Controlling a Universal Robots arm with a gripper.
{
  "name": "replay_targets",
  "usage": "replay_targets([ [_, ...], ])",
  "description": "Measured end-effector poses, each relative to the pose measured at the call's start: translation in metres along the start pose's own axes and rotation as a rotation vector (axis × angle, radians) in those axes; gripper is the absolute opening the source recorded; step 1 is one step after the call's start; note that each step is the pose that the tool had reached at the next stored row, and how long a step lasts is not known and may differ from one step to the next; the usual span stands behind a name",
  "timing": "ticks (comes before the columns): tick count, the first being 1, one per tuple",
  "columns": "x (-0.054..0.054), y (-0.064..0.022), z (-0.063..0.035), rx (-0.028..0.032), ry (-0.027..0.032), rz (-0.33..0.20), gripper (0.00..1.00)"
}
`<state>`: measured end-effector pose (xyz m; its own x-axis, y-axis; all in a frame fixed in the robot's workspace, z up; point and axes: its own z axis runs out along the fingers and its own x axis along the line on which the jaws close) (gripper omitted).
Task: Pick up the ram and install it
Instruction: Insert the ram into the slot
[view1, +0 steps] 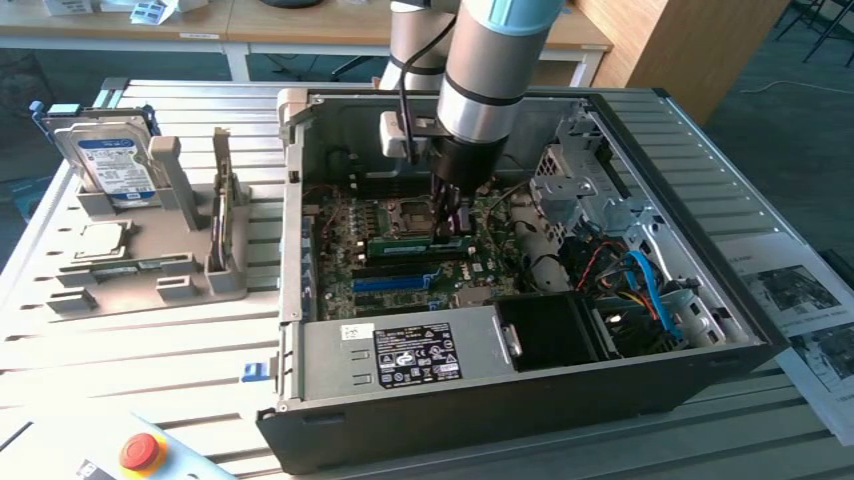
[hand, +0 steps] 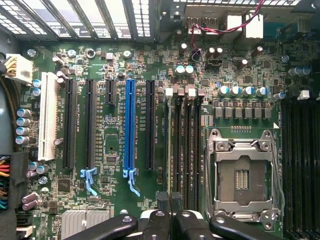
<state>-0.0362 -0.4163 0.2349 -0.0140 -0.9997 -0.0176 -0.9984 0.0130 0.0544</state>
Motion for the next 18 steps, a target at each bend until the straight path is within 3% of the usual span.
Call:
replay_targets([
  [18,-0.0001,0.0005,0.0037,0.0012,0.0003,0.000,0.11],
])
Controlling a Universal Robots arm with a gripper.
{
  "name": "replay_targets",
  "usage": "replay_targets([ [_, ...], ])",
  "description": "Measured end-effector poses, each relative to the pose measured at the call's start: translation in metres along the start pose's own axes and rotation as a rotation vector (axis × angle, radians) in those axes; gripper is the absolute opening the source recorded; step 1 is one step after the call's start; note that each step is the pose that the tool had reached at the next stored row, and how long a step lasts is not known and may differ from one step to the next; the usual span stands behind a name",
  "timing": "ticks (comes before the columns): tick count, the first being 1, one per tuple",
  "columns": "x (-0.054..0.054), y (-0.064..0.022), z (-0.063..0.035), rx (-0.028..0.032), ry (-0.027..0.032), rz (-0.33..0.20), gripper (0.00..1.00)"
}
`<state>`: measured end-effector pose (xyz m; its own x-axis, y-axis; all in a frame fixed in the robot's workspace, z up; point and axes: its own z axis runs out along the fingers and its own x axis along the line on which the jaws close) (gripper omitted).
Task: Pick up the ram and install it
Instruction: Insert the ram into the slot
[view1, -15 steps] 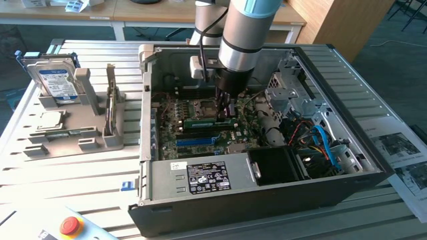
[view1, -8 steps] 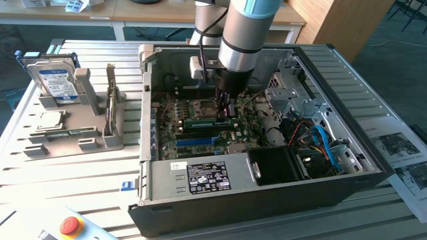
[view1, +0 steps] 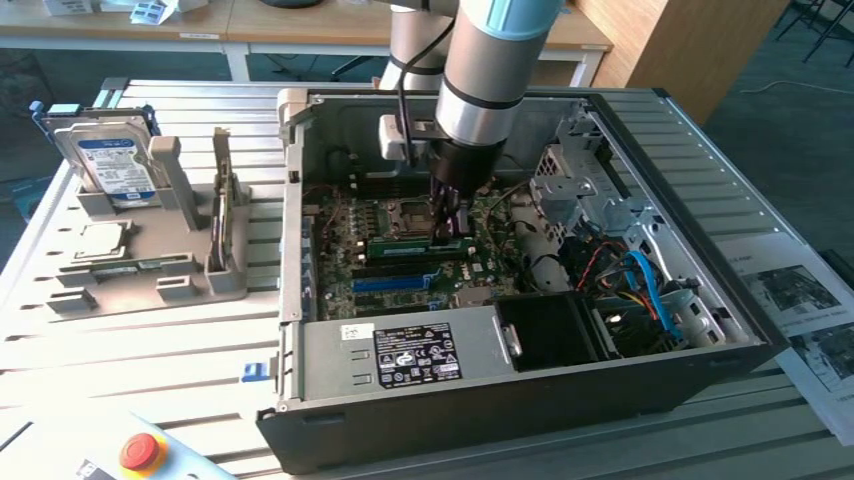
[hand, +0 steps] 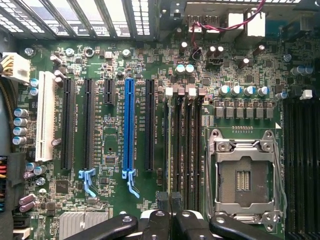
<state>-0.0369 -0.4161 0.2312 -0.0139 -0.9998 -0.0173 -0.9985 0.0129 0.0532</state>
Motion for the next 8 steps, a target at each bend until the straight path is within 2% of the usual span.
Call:
replay_targets([
  [8,-0.0001,0.0001,0.0014,-0.0001,-0.0001,0.000,0.11],
])
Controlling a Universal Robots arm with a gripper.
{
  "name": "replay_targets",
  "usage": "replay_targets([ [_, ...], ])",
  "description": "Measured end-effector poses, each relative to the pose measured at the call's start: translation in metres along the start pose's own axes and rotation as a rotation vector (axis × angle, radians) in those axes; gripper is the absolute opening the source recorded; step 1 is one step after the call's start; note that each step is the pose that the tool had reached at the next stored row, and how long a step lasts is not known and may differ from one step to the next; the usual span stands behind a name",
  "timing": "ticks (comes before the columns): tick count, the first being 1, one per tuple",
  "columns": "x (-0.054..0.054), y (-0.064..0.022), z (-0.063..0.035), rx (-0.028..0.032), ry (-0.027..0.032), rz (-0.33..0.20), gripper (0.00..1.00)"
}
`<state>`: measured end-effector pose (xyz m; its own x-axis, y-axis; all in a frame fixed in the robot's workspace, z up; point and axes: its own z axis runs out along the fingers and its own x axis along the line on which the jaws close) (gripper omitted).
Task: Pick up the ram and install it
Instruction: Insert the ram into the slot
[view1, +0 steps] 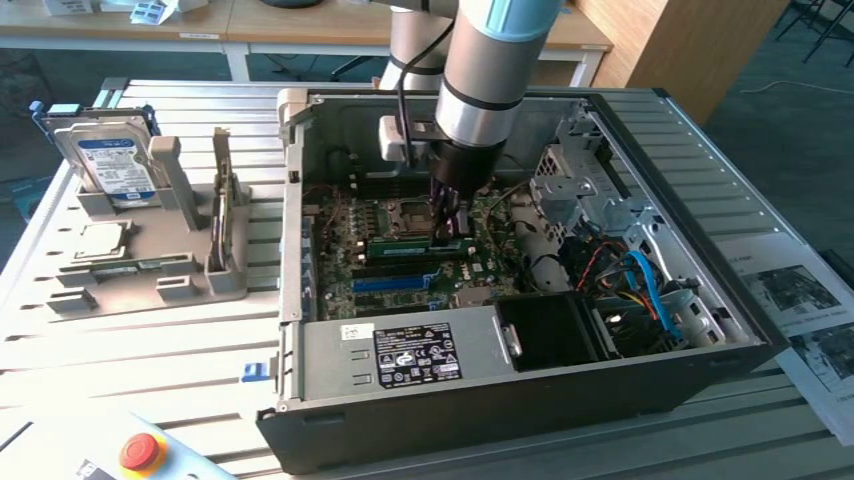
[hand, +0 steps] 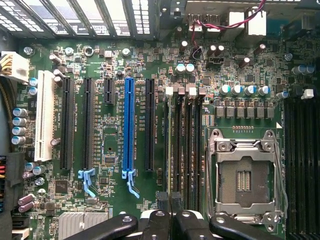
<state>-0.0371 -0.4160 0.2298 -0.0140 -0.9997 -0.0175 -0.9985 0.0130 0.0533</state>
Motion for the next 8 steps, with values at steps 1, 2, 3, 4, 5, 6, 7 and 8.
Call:
replay_targets([
  [1,0.0000,0.0000,0.0000,0.0000,0.0000,0.000,0.11],
  [2,0.0000,0.0000,0.0000,0.0001,-0.0001,0.000,0.11],
  [3,0.0000,0.0000,0.0000,0.0001,-0.0001,0.000,0.11],
  [4,0.0000,0.0000,0.0000,0.0001,-0.0001,0.000,0.11],
  [5,-0.0001,0.0000,0.0000,0.0001,-0.0003,0.000,0.11],
  [6,-0.0001,0.0000,-0.0002,0.0002,-0.0004,0.000,0.11],
  [7,-0.0001,0.0000,-0.0005,0.0001,-0.0002,0.000,0.11],
  [8,-0.0001,0.0001,-0.0009,-0.0001,0.0000,0.000,0.11],
])
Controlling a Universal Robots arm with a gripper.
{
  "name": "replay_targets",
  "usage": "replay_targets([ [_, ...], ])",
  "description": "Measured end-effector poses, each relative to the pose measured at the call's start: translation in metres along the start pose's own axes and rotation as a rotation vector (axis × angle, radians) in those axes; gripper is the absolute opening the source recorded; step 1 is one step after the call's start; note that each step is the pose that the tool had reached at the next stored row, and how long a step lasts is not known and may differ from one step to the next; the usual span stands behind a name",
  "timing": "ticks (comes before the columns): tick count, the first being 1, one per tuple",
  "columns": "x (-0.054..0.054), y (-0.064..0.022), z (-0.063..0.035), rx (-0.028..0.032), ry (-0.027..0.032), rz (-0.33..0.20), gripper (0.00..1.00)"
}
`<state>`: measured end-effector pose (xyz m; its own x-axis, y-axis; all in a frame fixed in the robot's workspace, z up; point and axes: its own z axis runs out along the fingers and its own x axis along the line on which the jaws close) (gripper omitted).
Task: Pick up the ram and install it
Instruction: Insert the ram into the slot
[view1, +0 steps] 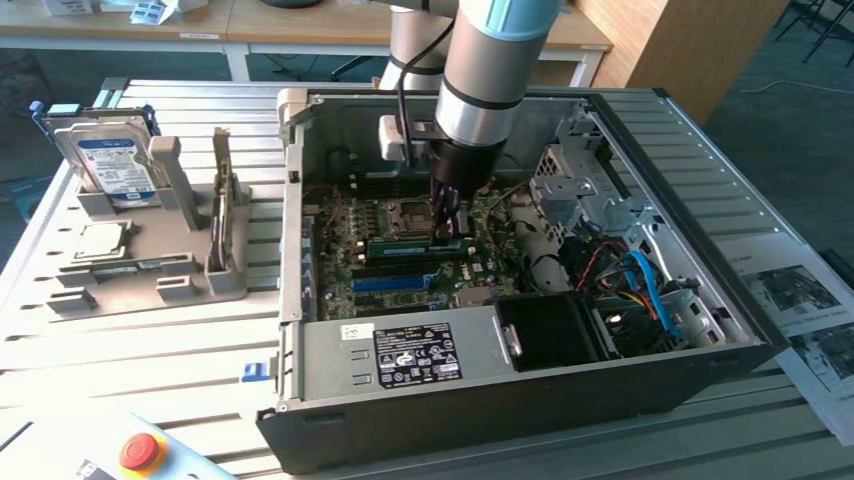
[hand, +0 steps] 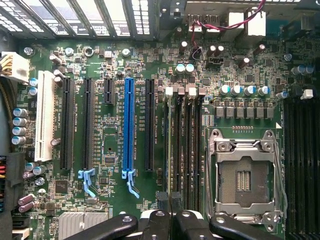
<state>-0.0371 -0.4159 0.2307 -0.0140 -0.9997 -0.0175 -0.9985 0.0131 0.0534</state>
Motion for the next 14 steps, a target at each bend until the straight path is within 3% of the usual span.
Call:
replay_targets([
  [14,0.0000,-0.0005,0.0001,0.0002,0.0002,0.000,0.11],
])
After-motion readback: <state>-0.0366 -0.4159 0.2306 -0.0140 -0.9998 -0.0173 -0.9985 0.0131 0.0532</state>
